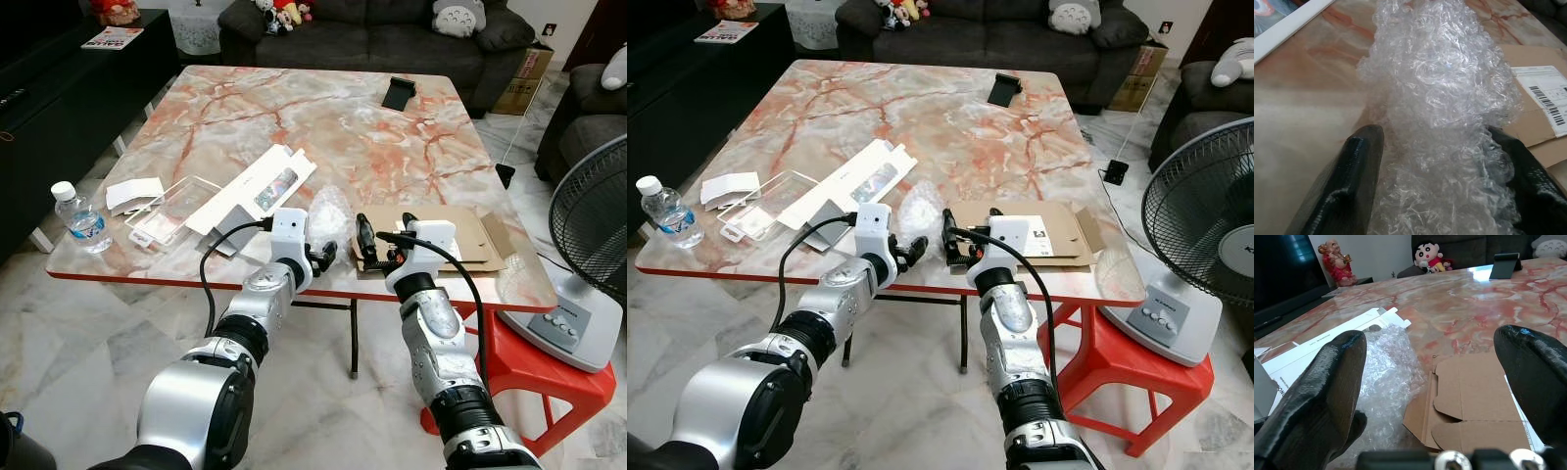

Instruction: Picking trash to rubbish bin

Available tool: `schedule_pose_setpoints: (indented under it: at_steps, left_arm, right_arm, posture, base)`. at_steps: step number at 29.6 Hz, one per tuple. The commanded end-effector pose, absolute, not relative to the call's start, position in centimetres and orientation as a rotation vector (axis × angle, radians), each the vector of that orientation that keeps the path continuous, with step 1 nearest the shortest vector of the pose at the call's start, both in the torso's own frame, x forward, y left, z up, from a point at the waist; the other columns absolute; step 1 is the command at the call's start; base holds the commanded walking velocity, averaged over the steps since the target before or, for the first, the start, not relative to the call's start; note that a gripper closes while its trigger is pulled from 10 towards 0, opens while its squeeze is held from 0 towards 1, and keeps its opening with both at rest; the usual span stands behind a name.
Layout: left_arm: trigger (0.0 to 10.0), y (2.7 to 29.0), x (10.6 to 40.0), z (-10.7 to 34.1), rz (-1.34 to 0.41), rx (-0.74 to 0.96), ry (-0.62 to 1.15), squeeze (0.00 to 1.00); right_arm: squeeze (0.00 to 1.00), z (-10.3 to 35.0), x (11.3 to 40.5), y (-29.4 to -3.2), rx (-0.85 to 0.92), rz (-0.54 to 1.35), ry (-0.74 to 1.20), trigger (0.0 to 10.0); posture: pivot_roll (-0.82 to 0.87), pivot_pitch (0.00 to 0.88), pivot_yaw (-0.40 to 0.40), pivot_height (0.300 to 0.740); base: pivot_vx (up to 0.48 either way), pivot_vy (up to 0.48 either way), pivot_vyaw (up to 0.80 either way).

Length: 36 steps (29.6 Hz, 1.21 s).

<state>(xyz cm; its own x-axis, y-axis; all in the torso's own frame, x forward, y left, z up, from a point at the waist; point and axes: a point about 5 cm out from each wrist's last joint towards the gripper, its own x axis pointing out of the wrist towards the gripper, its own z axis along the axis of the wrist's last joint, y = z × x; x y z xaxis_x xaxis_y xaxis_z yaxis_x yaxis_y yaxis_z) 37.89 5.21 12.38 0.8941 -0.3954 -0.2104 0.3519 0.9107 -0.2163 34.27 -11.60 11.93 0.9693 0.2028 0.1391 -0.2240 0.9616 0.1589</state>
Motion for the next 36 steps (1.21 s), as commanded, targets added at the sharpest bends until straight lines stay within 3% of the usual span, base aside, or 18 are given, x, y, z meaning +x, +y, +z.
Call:
schedule_pose_setpoints:
  at_steps: [1,16,29,36]
  left_arm:
    - [0.0,5.0,37.8,12.3,-0.401,-0.182,0.274,0.0]
    - [0.0,6.0,38.3,13.4,-0.305,-0.095,0.15,0.0]
    - [0.0,6.1,38.5,17.9,-0.194,0.016,-0.21,0.0]
    - [0.0,6.2,38.4,18.8,-0.158,0.04,-0.287,0.0]
  right_arm:
    - [0.0,12.2,34.2,-11.7,0.18,0.213,-0.13,10.0]
    - [0.0,12.3,34.3,-11.7,0.18,0.213,-0.132,10.0]
    - [0.0,12.5,34.4,-11.8,0.182,0.214,-0.138,10.0]
    - [0.0,12.5,34.5,-11.8,0.181,0.214,-0.139,10.0]
  posture:
    - [-0.18,0.059,-0.034,0.74]
    - [-0.18,0.056,-0.034,0.74]
    - [-0.18,0.046,-0.035,0.74]
    - [-0.17,0.041,-0.034,0.74]
  base:
    - [0.0,0.0,0.0]
    - [0.0,0.0,0.0]
    - [0.0,0.0,0.0]
    - [0.0,0.0,0.0]
